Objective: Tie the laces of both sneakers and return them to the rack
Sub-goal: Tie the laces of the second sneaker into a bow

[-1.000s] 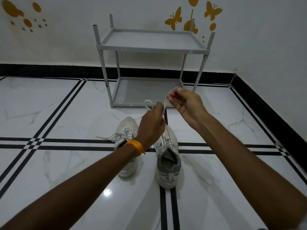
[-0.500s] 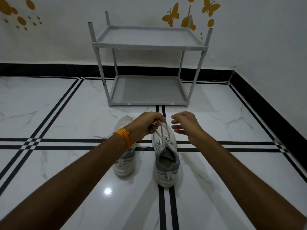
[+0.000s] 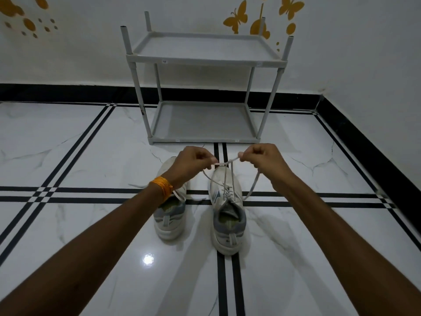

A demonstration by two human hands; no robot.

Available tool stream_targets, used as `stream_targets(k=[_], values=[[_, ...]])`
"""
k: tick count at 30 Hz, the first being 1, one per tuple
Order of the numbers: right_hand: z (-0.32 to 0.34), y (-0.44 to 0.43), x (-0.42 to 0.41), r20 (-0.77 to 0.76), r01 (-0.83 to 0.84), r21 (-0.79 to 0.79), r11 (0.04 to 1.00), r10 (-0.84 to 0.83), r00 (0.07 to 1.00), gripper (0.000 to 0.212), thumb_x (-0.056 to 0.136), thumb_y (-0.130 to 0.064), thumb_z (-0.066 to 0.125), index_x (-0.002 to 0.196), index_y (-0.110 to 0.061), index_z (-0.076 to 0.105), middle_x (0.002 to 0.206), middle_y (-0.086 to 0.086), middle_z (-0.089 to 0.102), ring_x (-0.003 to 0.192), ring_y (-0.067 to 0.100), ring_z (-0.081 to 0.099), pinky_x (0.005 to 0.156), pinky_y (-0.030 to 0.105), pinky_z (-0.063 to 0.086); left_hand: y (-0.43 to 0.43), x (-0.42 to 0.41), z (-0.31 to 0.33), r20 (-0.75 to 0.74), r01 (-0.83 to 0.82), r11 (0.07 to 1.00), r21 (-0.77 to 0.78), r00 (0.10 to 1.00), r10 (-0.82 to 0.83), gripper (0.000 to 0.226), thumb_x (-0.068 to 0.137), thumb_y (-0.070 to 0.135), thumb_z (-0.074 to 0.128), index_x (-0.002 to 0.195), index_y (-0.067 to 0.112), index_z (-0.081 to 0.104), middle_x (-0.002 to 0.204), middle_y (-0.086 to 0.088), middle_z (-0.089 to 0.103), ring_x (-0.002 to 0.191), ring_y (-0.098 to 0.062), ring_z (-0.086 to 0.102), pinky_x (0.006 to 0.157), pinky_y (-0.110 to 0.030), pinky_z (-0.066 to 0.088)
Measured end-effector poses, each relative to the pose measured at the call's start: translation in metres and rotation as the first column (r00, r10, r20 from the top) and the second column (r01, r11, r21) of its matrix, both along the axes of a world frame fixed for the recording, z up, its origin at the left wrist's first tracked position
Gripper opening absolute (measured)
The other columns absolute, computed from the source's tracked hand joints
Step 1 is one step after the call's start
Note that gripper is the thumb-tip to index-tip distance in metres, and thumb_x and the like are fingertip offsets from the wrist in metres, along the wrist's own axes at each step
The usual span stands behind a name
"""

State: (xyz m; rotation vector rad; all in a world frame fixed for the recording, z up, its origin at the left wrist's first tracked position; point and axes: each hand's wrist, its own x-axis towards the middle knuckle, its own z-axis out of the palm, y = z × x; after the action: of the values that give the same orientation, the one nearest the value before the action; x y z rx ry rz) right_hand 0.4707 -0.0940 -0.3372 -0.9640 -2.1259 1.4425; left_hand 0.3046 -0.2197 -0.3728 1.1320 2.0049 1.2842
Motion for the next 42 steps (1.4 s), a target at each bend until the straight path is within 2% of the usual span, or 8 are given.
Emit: stream_targets(k=[5,13,19,21,25,30,35,42], values=[[-0.032,0.040,0.025,0.133,0.261,0.169,0.951,-0.284,0.950,0.027,0.076,-0.013,0.077,0.058,-0.005,0.058,0.075,0.017,0.070,0.070,0.022,0.065,0.066,0.030,0.050,-0.027,-0.036,-0.028,-0.594,-0.100,0.951,-0.294,0.798,-0.100,0.010,0.084,0.004,0.066,0.088,0.005,0.075,0.088,-0.012,0.074,0.076,-0.022,0.065,0.071,-0.023,0.046],[-0.125,0.041,0.072,0.506,0.213,0.294,0.932,-0.341,0.792,0.023,0.075,-0.011,0.071,0.056,-0.010,0.058,0.061,0.006,0.062,0.063,0.023,0.061,0.059,0.031,0.051,-0.058,-0.052,-0.055,-0.694,-0.311,0.805,-0.506,0.700,-0.166,0.017,0.090,0.015,0.058,0.091,0.002,0.069,0.094,-0.017,0.071,0.077,-0.025,0.057,0.074,-0.030,0.048],[-0.117,0.025,0.042,0.636,-0.124,0.362,0.924,-0.148,0.757,0.043,0.080,-0.040,0.069,0.114,-0.015,0.065,0.112,0.009,0.066,0.109,0.033,0.058,0.087,0.038,0.050,-0.033,0.007,-0.033,-0.628,-0.410,0.480,-0.776,0.575,-0.524,0.041,0.098,0.033,0.038,0.124,0.008,0.058,0.131,-0.019,0.055,0.119,-0.043,0.053,0.098,-0.058,0.044],[-0.106,0.019,0.028,0.577,-0.167,0.372,0.913,-0.086,0.812,0.035,0.082,-0.028,0.067,0.114,-0.015,0.067,0.112,0.009,0.069,0.108,0.032,0.060,0.088,0.037,0.050,-0.012,0.038,-0.024,-0.655,-0.334,0.596,-0.730,0.589,-0.473,0.037,0.099,0.029,0.039,0.117,0.006,0.062,0.122,-0.016,0.061,0.111,-0.035,0.059,0.092,-0.045,0.048],[-0.100,-0.005,0.006,0.525,-0.328,0.310,0.892,0.127,0.842,0.016,0.088,-0.020,0.065,0.100,-0.013,0.073,0.100,0.009,0.073,0.089,0.024,0.066,0.078,0.033,0.051,0.014,0.058,-0.047,-0.482,-0.014,0.814,-0.581,0.812,-0.330,0.029,0.096,0.025,0.048,0.114,0.006,0.061,0.113,-0.016,0.067,0.101,-0.032,0.063,0.081,-0.036,0.047],[-0.107,-0.011,0.001,0.466,-0.228,0.364,0.903,0.036,0.884,0.010,0.085,-0.019,0.069,0.086,-0.009,0.072,0.087,0.010,0.073,0.073,0.019,0.062,0.056,0.021,0.040,0.007,0.053,-0.075,-0.425,-0.033,0.899,-0.437,0.888,-0.174,0.016,0.093,0.013,0.052,0.101,0.002,0.060,0.104,-0.020,0.065,0.097,-0.035,0.061,0.080,-0.036,0.045],[-0.111,-0.006,0.005,0.520,-0.277,0.304,0.912,0.084,0.850,0.014,0.090,-0.018,0.064,0.091,-0.005,0.069,0.093,0.013,0.071,0.081,0.023,0.063,0.067,0.026,0.045,-0.003,0.051,-0.084,-0.404,0.005,0.936,-0.352,0.901,-0.157,0.015,0.095,0.011,0.047,0.094,0.003,0.059,0.092,-0.020,0.069,0.084,-0.037,0.063,0.070,-0.035,0.047],[-0.107,-0.007,0.008,0.646,-0.509,0.485,0.711,0.100,0.756,0.015,0.095,-0.015,0.052,0.101,-0.003,0.060,0.103,0.015,0.065,0.092,0.031,0.061,0.069,0.029,0.033,-0.010,0.046,-0.084,-0.552,-0.045,0.946,-0.320,0.821,-0.148,0.007,0.088,0.013,0.053,0.082,0.012,0.049,0.084,-0.018,0.067,0.079,-0.037,0.061,0.062,-0.032,0.035]])
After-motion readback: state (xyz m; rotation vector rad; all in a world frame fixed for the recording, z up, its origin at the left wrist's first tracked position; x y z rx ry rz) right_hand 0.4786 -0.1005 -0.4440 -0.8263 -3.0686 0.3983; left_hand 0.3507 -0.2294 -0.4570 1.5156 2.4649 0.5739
